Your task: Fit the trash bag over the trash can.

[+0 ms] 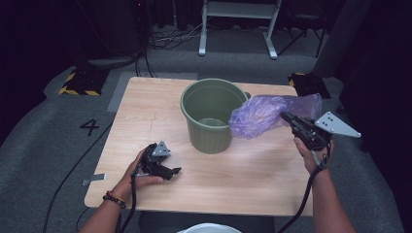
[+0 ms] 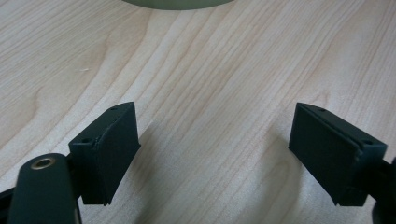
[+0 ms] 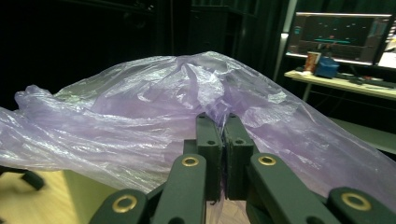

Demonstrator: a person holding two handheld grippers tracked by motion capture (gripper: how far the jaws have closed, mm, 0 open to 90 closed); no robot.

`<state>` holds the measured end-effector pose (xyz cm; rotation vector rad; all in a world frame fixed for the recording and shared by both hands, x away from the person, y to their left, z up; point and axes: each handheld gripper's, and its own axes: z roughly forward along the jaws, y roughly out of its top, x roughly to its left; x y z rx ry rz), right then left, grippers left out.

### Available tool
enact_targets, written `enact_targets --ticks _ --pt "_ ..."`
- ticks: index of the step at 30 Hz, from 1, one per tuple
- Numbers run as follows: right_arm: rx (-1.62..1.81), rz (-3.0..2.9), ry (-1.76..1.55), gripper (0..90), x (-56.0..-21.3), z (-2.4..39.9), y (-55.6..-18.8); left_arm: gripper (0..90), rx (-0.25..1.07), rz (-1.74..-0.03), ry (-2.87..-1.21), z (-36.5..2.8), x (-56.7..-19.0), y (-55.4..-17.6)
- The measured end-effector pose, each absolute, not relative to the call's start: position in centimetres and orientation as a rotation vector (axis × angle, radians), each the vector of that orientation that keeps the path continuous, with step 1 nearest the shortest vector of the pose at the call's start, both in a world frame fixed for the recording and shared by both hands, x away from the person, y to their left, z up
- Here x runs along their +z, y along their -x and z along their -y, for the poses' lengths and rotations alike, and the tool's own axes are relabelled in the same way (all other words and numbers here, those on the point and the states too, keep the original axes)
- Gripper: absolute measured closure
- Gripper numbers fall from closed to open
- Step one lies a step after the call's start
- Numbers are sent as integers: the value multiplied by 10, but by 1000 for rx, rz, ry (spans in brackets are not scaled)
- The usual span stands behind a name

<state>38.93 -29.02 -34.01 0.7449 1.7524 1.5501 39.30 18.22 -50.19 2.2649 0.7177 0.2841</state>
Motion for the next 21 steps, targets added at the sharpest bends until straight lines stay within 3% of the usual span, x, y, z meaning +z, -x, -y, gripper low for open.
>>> enact_targets --ticks 6,21 --pt "1482 -1744 -745 877 -339 275 -399 167 323 -709 -2241 -184 -493 -390" --pt "1403 -1782 -714 874 -336 239 -420 169 486 -669 -2051 -206 -428 -378"
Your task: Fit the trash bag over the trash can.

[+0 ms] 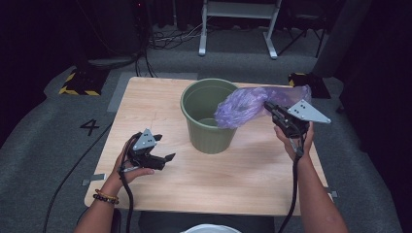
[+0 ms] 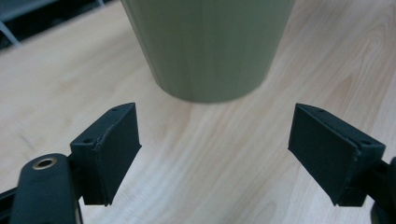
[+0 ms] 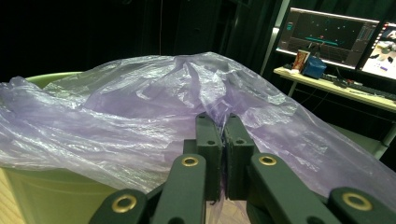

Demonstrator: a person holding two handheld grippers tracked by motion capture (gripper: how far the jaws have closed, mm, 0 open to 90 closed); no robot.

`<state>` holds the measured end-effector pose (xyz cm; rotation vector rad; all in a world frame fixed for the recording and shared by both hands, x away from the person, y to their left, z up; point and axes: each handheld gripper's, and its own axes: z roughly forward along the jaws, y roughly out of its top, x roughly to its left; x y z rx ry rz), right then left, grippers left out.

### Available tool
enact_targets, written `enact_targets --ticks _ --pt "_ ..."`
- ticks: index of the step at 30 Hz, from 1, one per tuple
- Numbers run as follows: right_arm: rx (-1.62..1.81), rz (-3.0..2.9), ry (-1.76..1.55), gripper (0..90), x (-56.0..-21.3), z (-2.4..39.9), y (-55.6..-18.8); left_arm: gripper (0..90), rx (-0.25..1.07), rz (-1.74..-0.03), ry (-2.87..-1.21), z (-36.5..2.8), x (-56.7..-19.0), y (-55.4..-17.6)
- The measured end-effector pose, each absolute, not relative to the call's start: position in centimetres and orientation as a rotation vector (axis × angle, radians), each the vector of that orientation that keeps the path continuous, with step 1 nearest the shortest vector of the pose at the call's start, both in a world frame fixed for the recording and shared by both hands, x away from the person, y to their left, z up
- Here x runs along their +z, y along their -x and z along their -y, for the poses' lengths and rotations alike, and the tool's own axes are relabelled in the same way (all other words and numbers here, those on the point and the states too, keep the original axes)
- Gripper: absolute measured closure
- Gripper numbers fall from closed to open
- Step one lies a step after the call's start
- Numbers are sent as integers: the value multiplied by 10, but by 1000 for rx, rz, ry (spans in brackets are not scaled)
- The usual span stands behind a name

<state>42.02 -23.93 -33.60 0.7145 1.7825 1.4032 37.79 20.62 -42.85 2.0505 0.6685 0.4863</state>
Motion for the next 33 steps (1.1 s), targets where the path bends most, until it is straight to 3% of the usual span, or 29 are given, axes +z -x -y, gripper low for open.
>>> enact_targets --ticks 6,13,23,33 --pt "1370 -1813 -691 873 -335 224 -424 176 534 -624 -1974 -210 -390 -372" --pt "1310 -1859 -644 865 -335 201 -427 184 568 -528 -1949 -189 -355 -377" --pt "1215 -1840 -674 867 -338 186 -429 205 594 -438 -1933 -152 -327 -390" --pt "1106 -1782 -696 863 -341 177 -432 205 605 -425 -1954 -136 -323 -401"
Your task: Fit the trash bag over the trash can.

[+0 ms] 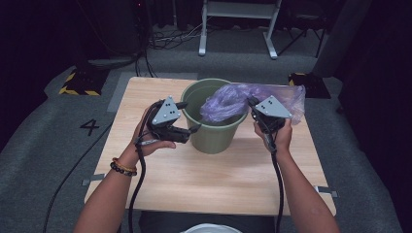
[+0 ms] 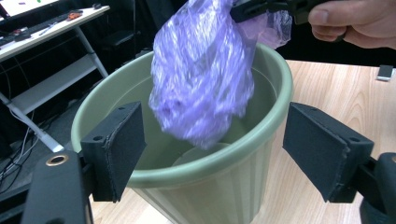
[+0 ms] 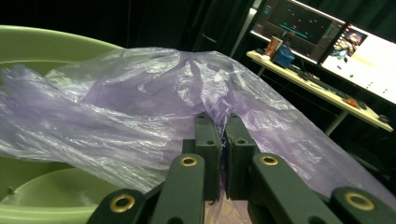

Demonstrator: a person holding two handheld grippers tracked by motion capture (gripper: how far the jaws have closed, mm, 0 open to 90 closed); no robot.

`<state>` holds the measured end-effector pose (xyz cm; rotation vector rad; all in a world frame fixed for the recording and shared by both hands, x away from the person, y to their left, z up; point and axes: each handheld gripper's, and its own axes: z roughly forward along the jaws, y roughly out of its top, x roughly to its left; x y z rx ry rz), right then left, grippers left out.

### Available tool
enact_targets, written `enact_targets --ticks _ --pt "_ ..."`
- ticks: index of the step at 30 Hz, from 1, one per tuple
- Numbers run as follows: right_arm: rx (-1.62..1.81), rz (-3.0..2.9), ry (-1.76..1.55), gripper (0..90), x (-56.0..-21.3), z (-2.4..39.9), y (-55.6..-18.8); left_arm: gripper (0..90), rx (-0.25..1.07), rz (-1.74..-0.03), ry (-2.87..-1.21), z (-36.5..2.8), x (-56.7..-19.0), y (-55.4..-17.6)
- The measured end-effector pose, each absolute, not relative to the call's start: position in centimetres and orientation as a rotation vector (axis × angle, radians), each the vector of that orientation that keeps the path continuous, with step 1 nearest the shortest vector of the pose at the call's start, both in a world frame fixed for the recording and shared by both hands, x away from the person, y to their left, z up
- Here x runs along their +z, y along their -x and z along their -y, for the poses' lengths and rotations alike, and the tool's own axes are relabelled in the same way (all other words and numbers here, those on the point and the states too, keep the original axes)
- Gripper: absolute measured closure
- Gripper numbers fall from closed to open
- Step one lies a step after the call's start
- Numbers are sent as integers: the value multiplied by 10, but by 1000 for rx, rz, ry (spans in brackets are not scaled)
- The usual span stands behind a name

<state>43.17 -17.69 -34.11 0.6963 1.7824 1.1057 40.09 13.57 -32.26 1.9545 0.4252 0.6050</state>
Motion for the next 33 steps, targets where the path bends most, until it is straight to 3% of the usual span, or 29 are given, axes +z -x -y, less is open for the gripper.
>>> enact_targets --ticks 23,28,33 --pt "1398 -2046 -445 852 -342 160 -403 219 613 -364 -2063 -82 -318 -417" --pt "1388 -2077 -432 786 -342 158 -402 531 652 -360 -2086 -77 -320 -421" --pt "1399 -2083 -447 740 -343 158 -402 714 671 -364 -2100 -76 -321 -425"
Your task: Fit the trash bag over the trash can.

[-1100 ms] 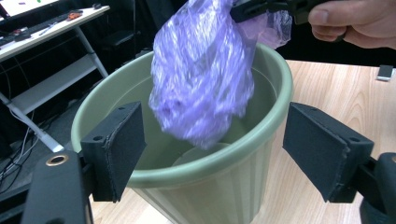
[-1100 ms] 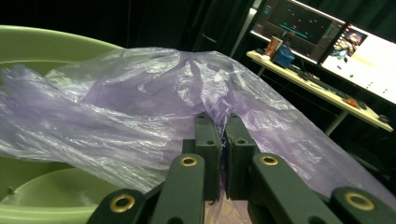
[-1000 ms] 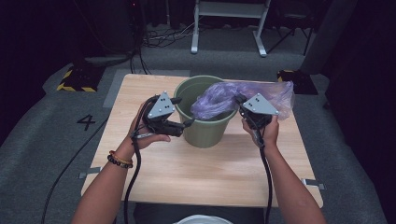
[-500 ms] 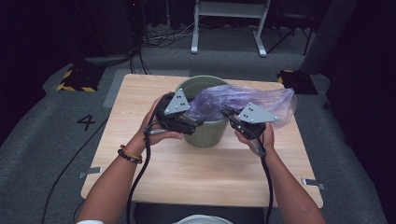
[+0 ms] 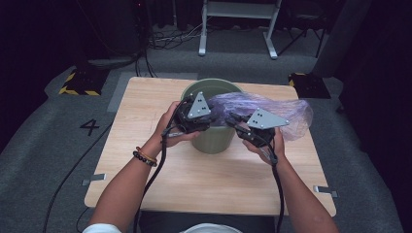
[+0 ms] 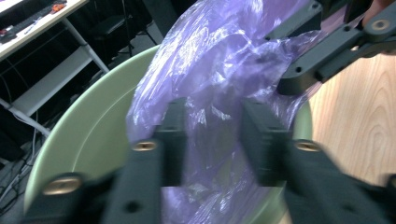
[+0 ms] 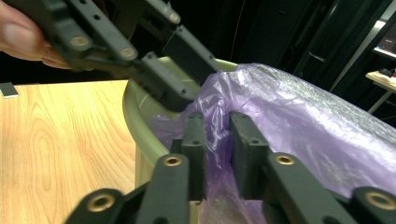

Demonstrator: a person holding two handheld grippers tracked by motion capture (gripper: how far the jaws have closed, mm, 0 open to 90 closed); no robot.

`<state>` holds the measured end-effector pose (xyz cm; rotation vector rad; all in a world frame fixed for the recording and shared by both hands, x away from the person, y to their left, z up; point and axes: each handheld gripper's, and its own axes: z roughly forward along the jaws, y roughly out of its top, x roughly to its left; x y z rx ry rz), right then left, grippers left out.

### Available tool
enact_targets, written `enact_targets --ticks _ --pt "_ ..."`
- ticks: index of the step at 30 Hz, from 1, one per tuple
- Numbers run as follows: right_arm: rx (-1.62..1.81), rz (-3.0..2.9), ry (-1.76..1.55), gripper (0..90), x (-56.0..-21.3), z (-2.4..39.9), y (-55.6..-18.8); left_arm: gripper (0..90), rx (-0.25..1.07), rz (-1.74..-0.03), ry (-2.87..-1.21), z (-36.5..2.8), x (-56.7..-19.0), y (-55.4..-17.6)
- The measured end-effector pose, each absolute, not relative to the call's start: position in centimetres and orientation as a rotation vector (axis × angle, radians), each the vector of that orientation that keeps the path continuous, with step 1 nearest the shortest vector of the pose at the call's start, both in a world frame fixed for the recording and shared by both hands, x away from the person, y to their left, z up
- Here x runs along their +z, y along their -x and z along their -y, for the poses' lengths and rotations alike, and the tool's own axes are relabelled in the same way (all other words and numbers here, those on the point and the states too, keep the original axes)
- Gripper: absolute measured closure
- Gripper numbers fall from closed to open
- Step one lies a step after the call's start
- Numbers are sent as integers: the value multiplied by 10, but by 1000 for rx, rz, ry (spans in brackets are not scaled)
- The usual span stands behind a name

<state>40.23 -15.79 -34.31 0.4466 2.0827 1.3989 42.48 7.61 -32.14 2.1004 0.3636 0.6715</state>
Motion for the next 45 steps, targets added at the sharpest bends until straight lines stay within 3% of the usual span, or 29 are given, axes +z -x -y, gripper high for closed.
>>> enact_targets --ticks 2,3,4,5,13,16,17,19,20,21,22,26,32,35,40,41,42,45 --pt "1404 -2090 -443 698 -343 159 -402 796 682 -367 -2119 -76 -323 -427" --pt "1411 -2085 -452 623 -343 159 -400 834 688 -367 -2133 -76 -324 -429" --pt "1411 -2085 -452 623 -343 159 -400 867 688 -367 -2133 -76 -324 -429" --pt "1414 -2087 -451 560 -342 161 -398 896 706 -378 -2142 -77 -326 -430" --pt "1429 -2079 -455 428 -338 179 -383 900 715 -424 -2151 -89 -332 -437" --pt "1420 -2076 -456 467 -338 182 -381 900 697 -438 -2122 -91 -333 -439" --pt "1380 -2094 -448 555 -339 182 -383 868 662 -425 -2095 -93 -332 -438" --pt "1358 -2092 -459 567 -340 181 -386 825 663 -416 -2090 -92 -331 -438" --pt "1353 -2098 -467 604 -342 180 -389 726 661 -417 -2087 -91 -331 -438" --pt "1343 -2106 -473 668 -344 179 -393 476 668 -427 -2078 -88 -331 -437" --pt "1327 -2109 -475 696 -346 179 -395 399 676 -430 -2073 -87 -331 -437" --pt "1330 -2112 -478 853 -346 181 -401 282 636 -420 -2063 -85 -329 -438" --pt "1367 -2128 -452 892 -340 179 -403 259 629 -398 -2058 -80 -325 -437" --pt "1368 -2137 -391 898 -331 173 -400 324 636 -379 -2073 -77 -324 -437" --pt "1365 -2154 -345 897 -321 166 -399 662 675 -353 -2090 -74 -323 -436" --pt "1365 -2154 -345 897 -321 166 -399 662 682 -338 -2097 -73 -323 -435" --pt "1357 -2161 -341 894 -320 163 -400 799 700 -338 -2108 -73 -323 -434" --pt "1370 -2163 -355 880 -319 163 -401 899 741 -330 -2131 -72 -324 -433"
